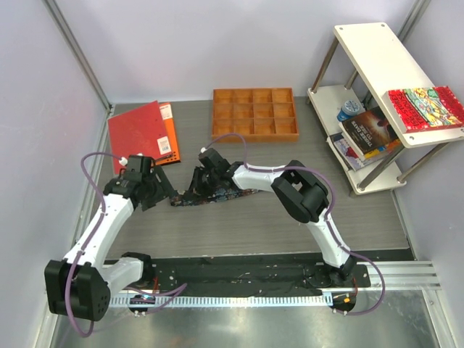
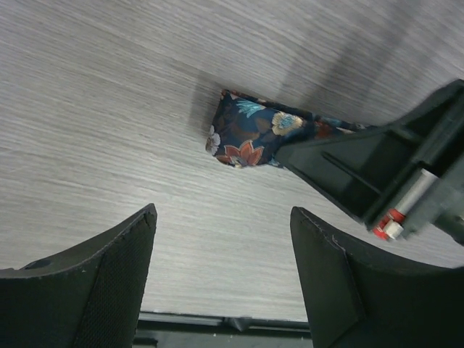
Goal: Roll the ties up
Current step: Roll the tie at the center of the board.
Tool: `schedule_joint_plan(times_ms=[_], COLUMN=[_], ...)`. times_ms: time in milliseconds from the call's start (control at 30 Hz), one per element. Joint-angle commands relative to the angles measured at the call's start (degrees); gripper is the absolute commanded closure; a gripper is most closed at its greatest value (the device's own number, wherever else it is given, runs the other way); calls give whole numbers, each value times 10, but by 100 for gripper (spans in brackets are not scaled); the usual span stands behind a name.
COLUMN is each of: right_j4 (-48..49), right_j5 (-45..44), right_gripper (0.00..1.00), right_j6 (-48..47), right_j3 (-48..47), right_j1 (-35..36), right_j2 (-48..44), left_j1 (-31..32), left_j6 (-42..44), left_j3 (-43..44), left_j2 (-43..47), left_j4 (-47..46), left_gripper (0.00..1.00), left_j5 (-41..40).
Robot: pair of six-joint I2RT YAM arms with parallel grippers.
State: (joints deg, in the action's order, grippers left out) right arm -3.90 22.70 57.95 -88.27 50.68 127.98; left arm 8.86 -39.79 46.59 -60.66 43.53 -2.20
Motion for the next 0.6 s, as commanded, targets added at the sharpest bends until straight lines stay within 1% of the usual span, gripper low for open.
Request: schedule_joint_plan(times_ms=[0, 167, 267, 300, 400, 433, 500, 567], right_j4=[7, 7, 8, 9, 10, 10, 11, 10], right_j5=[0, 3, 5, 6, 8, 8, 8, 9], right_gripper=[89, 89, 89, 89, 89, 89, 89, 89], right_j6=[-11, -13, -13, -14, -12, -12, -13, -12], right_j3=[5, 6, 6, 6, 6, 6, 6, 6], right_j1=[-5, -8, -9, -9, -10, -10, -10, -12], right_j2=[-34, -37, -37, -36, -34, -34, -34, -33], left_j1=[-3, -3, -3, -3, -3, -2, -3, -3], left_j6=[-16, -24, -24, -24, -27, -29, -31, -33], left_j3=[-30, -66, -77, -81, -96, -106, -114, -127], left_j2=[-17, -47, -70, -74, -94, -100, -106, -110], left_j4=[-83, -178, -207, -212, -235, -241, -259, -269], left_gripper=[27, 30, 33, 37, 39, 40, 44, 44], left_j5=[2, 18, 18, 18, 18, 35, 41, 48])
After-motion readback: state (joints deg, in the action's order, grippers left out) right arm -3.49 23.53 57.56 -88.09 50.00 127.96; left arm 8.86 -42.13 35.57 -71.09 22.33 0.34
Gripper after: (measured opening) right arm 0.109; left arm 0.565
